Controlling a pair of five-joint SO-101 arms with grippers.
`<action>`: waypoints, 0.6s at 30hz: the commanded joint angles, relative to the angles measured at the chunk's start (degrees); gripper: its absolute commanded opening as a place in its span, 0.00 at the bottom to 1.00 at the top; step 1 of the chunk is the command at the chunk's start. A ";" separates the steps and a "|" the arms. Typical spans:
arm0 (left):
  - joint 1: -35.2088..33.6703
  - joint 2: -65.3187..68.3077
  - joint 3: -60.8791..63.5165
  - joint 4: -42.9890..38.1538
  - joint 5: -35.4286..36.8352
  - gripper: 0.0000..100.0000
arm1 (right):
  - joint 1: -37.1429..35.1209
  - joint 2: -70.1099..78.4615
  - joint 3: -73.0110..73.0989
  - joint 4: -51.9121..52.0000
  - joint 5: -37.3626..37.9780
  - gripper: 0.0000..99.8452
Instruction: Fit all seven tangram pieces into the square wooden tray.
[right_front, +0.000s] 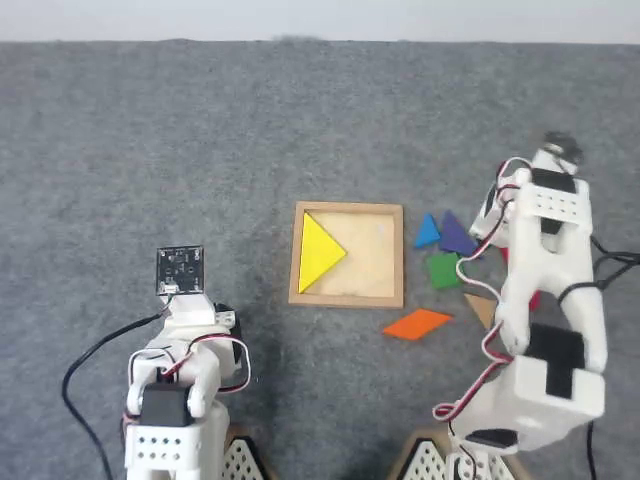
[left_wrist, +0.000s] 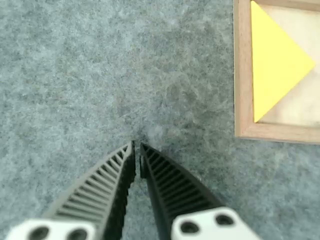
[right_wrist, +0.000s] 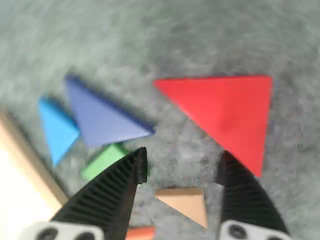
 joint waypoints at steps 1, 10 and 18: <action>-0.35 -1.14 -0.75 0.26 -0.88 0.01 | 2.77 2.15 -8.09 0.92 -12.31 0.30; -0.35 -1.14 -0.75 0.26 -0.88 0.01 | 4.18 7.43 -21.63 10.51 9.23 0.30; -0.35 -1.14 -0.75 0.26 -0.88 0.01 | 3.65 14.73 -22.24 10.51 39.21 0.30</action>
